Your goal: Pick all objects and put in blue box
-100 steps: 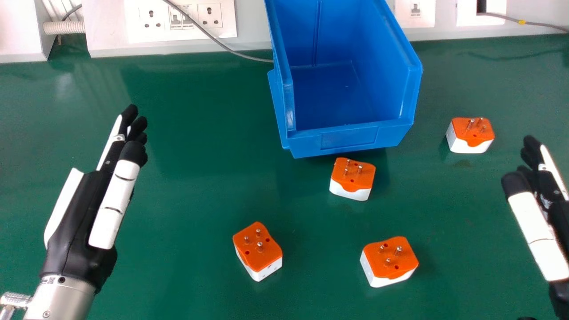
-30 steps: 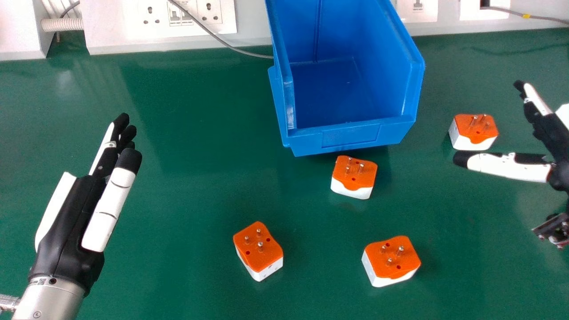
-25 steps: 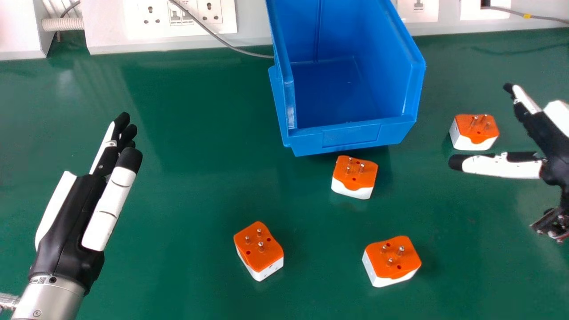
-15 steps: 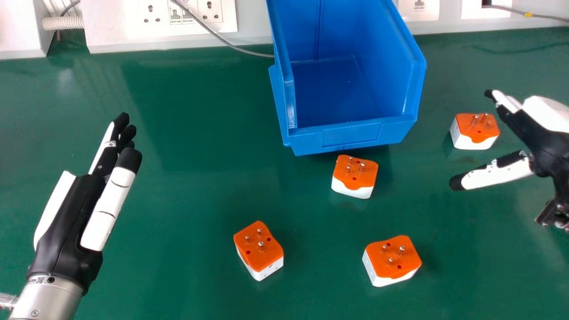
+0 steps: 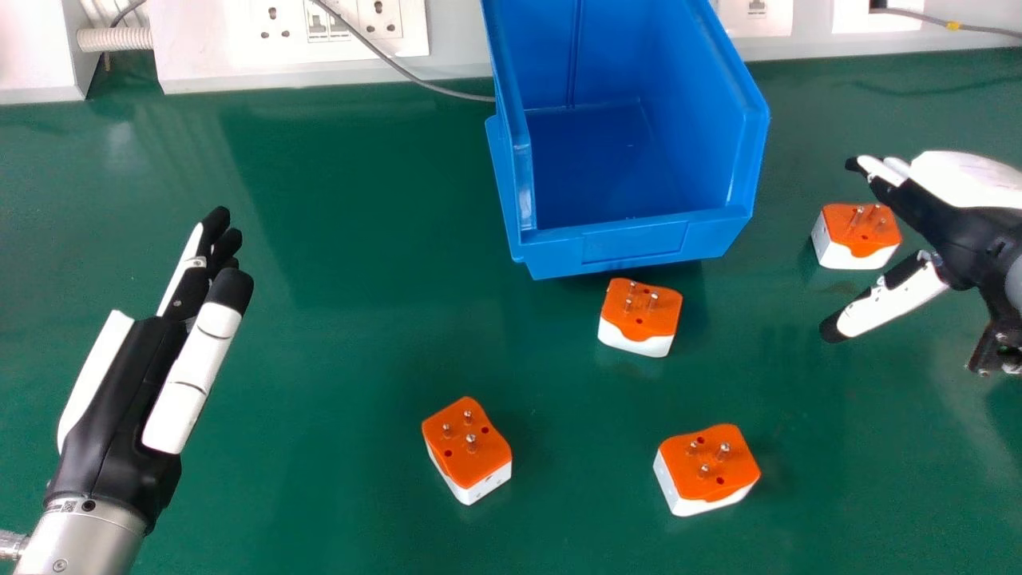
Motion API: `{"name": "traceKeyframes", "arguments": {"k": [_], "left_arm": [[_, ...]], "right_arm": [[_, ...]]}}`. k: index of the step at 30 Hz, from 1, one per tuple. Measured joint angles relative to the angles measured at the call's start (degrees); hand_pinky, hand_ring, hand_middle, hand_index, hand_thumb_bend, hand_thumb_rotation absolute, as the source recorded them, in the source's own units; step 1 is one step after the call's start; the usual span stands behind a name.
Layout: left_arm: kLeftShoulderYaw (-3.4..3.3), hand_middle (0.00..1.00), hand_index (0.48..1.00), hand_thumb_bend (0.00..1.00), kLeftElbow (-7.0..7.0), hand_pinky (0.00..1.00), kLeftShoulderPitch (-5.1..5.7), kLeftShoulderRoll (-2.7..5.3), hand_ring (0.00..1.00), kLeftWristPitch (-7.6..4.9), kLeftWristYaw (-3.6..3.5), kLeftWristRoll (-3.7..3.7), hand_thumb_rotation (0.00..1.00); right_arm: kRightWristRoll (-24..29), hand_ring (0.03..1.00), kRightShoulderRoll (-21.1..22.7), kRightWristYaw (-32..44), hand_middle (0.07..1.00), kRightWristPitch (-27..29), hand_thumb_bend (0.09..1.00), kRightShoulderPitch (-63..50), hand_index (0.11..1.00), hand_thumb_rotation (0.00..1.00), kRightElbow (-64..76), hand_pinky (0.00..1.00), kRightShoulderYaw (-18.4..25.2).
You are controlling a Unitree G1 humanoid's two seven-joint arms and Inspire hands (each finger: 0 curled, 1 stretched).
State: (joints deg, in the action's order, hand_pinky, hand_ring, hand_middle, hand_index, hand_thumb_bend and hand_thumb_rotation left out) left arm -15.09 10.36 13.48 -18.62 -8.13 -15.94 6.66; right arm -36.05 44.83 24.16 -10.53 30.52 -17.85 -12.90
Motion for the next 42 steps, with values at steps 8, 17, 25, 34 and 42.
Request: {"name": "traceKeyframes", "arguments": {"k": [8, 17, 25, 34, 42], "left_arm": [[-0.24, 1.0, 1.0, 0.73, 0.34, 0.96, 0.72, -0.13, 1.0, 0.1, 0.01, 0.0, 1.0], [-0.74, 1.0, 1.0, 0.74, 1.68, 0.96, 1.42, -0.37, 1.0, 1.33, -0.03, -0.02, 1.0], [-1.04, 1.0, 1.0, 0.75, 2.34, 0.95, 2.09, -0.4, 1.0, 1.77, -0.36, -0.01, 1.0], [-1.16, 1.0, 1.0, 0.74, 2.69, 0.95, 2.32, -0.41, 1.0, 2.37, -0.45, 0.03, 1.0], [-1.42, 1.0, 1.0, 0.73, 4.33, 0.95, 3.0, -0.41, 1.0, 2.6, -0.44, 0.08, 1.0]], "right_arm": [[-0.5, 0.962, -1.2, 0.0, 0.991, 0.2, 0.694, 4.4, 0.96, 0.2, -5.7, 0.85, -1.5], [-0.2, 0.955, -2.9, -0.3, 0.983, 1.8, 0.675, 9.7, 0.955, 0.16, -13.1, 0.85, -1.6], [0.5, 0.953, -4.2, -1.1, 0.98, 2.3, 0.66, 11.6, 0.953, 0.11, -17.4, 0.85, -1.6], [0.5, 0.953, -5.9, -3.1, 0.973, 2.2, 0.648, 13.3, 0.945, 0.05, -22.0, 0.84, -2.6], [-0.1, 0.951, -6.6, -4.6, 0.973, 3.2, 0.626, 14.3, 0.939, 0.01, -25.2, 0.84, -4.3]]}}
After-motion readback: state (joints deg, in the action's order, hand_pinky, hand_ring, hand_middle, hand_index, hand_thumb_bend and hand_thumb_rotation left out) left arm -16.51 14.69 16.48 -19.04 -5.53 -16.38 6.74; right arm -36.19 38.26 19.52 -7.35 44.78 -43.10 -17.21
